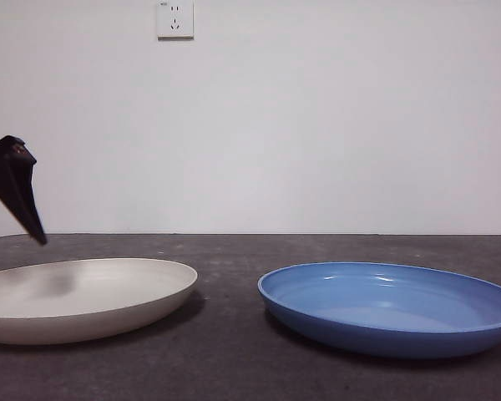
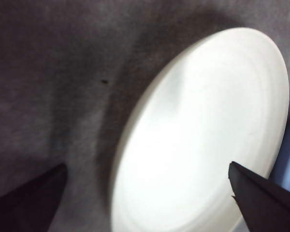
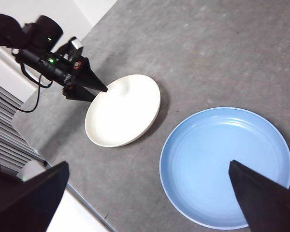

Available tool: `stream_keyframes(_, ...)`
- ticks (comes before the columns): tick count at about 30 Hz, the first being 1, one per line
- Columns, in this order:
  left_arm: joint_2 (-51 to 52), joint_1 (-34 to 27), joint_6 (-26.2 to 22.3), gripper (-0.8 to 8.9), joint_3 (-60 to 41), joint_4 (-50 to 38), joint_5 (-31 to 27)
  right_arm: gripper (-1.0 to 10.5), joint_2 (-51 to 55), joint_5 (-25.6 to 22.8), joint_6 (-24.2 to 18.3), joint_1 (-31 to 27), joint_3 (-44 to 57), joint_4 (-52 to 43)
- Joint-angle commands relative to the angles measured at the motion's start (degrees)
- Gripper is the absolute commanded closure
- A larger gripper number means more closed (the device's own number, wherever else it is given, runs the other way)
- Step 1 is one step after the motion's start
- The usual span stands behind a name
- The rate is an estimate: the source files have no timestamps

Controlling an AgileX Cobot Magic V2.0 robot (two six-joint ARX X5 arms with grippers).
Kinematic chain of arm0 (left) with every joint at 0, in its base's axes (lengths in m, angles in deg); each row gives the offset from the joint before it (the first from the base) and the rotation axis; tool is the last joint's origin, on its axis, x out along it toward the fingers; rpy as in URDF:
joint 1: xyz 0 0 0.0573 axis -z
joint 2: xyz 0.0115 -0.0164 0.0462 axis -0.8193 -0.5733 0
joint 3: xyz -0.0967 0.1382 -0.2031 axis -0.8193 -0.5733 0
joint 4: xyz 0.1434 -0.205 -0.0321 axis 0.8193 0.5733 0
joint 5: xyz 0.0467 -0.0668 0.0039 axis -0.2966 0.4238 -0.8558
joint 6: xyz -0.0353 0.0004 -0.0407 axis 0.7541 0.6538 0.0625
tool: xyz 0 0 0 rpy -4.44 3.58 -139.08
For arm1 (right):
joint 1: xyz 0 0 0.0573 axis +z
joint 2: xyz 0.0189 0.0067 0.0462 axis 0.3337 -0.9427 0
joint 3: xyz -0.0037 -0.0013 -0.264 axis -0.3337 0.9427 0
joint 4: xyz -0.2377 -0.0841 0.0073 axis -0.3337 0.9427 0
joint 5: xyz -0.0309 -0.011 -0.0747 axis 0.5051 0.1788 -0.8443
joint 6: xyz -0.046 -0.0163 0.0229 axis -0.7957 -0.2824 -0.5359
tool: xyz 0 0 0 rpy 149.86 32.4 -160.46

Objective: Pick up the white plate, put it on the blue plate, put it on desk

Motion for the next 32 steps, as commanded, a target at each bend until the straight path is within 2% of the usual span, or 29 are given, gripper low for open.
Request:
stream_keyframes(1,-2.8,-0.2,-1.0,1.61,0.8,-2.0,3.2,3.0,-0.2,0.2,-0.5,0.2,-1.2,-0.5)
stream_keyframes(4,-3.5,-0.2,-1.0,1.82,0.8,-2.6,3.0,3.0,-0.2,0.2,-0.5,0.2,-1.2,-0.5)
stream_keyframes(8,-3.7,-0.2,-1.0,2.75,0.8,-3.2,2.9,3.0,-0.3,0.0,-0.5,0.2,-1.2,-0.5)
stream_keyframes(13,-3.7,-0.2,-1.0,6.28,0.8,-3.6,-0.3,3.0,-0.3,-0.3,-0.5,0.2,-1.2,-0.5)
stream_keyframes(15,-3.7,-0.3,-1.0,7.06,0.8,-3.6,-2.0,3.0,-0.3,-0.3,-0.5,0.2,-1.2,-0.5)
stream_keyframes(19,-3.7,-0.4,-1.3,8.0,0.8,-4.0,-2.4,3.0,-0.3,-0.3,-0.5,0.2,-1.2,-0.5)
stream_keyframes(25,-3.7,-0.4,-1.4,8.05,1.7,-4.3,-2.4,3.0,-0.3,-2.2,-0.6,0.2,-1.2,-0.5)
stream_keyframes(32,-3.3,4.6,0.8,8.04,8.1,2.2,-2.4,3.0,-0.2,-10.4,-1.6,0.2,-5.5,4.0)
